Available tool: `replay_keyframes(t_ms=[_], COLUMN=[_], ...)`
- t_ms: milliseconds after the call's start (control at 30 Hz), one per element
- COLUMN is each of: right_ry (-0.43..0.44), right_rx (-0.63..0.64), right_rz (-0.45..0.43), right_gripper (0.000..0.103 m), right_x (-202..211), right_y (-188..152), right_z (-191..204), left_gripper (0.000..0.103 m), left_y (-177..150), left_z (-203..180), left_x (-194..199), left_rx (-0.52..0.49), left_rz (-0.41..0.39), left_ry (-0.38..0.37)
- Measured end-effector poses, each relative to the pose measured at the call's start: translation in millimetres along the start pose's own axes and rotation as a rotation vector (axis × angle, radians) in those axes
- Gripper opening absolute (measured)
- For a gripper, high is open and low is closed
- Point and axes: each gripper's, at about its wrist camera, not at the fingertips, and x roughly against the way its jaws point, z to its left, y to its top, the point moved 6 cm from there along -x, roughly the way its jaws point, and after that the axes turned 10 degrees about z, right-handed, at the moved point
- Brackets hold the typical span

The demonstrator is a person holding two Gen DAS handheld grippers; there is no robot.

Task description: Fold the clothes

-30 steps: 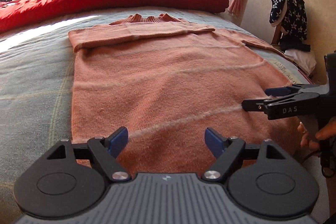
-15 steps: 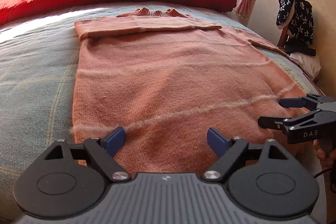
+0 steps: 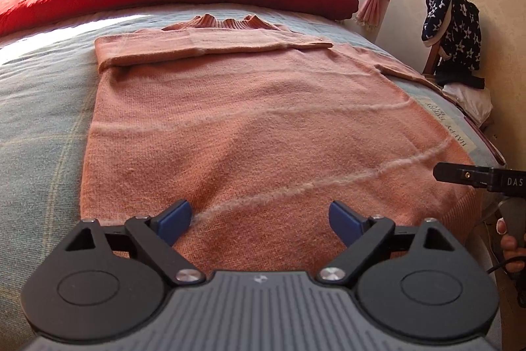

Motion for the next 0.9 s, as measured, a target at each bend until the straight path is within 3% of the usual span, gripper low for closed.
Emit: replay_keyframes(t_ms=[400,633,767,900], right_ry=[0.209,0.326,0.310,0.239], right_rx=[-0.308,-0.535,-0.589,-0.609], right_rz=[-0.032,-0.112,-0.159,-0.210], right_gripper=[0.103,0.103,0.103,0.103], right_x=[7,9,21,21], right_y=[41,66,85,107], right_z=[-56,-112,-133,-160], left_gripper=[0.091,0.091,0.091,0.091], left_y=[44,52,56,59], left_z=[-35,-32,-28,-27], left_x=[-10,-37,-41,-47], left_rx=[-0.076,-0.032,-0.024,-0.022], left_rz=[-0.023,0.008,0.005,0.011], left_ry=[-0.102,-0.123,-0.129,-0.124])
